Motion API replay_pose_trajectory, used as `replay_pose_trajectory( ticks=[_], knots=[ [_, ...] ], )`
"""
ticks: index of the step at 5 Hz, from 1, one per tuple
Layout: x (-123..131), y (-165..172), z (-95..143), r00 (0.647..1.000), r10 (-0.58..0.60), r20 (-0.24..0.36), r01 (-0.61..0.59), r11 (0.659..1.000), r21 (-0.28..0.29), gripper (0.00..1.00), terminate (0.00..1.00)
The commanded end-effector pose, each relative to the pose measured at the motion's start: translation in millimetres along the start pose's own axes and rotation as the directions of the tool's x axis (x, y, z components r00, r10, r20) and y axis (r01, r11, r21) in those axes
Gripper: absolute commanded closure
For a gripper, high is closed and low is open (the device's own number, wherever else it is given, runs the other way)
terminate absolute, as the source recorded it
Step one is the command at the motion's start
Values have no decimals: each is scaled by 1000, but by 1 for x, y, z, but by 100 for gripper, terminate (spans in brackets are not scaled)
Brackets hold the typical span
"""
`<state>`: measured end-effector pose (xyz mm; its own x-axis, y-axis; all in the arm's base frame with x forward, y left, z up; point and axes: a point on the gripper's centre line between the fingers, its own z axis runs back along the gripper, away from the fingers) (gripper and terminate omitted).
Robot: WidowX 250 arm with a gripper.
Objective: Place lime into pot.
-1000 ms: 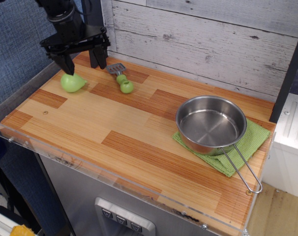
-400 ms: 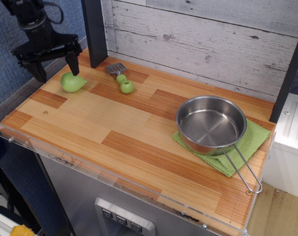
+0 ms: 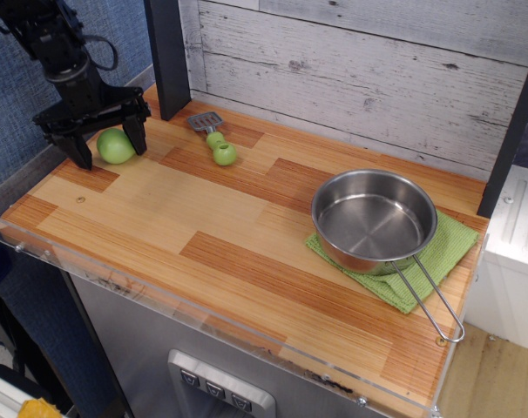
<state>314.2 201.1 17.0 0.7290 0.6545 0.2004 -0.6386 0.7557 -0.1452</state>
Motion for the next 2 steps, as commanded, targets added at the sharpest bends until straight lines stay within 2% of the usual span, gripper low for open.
replay_pose_trajectory(
  ticks=[1, 2],
  knots=[
    [14, -10, 7, 994, 10, 109, -8, 1000, -14, 0, 0],
    [12, -12, 6, 993, -7, 115, 8, 1000, -13, 100, 0]
  ],
)
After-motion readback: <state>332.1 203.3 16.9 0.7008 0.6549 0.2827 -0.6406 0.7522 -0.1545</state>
